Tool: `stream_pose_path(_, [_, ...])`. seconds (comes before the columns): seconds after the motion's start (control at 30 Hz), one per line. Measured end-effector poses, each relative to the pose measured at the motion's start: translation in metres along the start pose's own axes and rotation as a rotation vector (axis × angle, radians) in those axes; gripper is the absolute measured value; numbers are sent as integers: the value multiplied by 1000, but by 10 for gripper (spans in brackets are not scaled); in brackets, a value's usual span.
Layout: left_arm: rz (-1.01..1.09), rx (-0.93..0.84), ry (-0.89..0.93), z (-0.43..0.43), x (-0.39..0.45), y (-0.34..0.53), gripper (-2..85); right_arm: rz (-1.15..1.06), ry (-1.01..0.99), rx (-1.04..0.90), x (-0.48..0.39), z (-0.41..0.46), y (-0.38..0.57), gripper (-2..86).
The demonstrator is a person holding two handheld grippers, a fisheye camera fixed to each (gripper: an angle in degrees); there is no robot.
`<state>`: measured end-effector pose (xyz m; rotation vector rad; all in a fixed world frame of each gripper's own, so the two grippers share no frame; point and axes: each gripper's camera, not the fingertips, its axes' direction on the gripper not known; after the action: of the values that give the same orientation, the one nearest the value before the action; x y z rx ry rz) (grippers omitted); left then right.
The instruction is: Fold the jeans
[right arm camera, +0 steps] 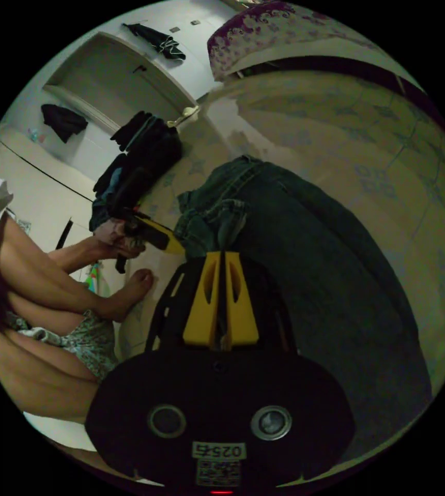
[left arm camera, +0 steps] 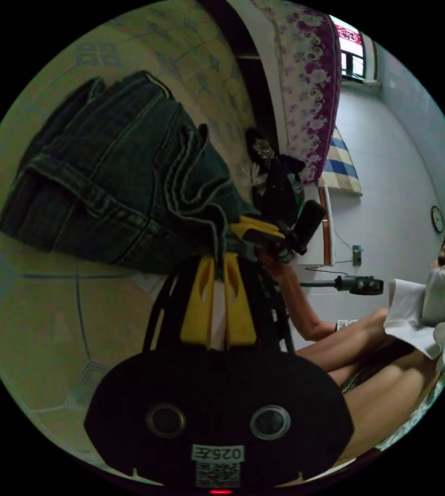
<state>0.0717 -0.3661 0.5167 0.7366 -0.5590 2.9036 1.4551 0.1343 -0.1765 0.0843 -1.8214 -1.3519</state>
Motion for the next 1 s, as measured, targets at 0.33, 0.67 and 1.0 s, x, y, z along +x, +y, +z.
stream_pose_path(0.33, [12, 98, 144, -105, -49, 15, 129, -397, 315, -167, -23, 145, -26, 91])
stream_pose_path(0.67, [-21, 89, 47, -105, -78, -16, 145, -384, 275, -158, 73, 162, -78, 116])
stream_pose_path(1.0, [-11, 53, -31, -119, -81, -24, 26, -165, 32, -50, 232, 184, -179, 128])
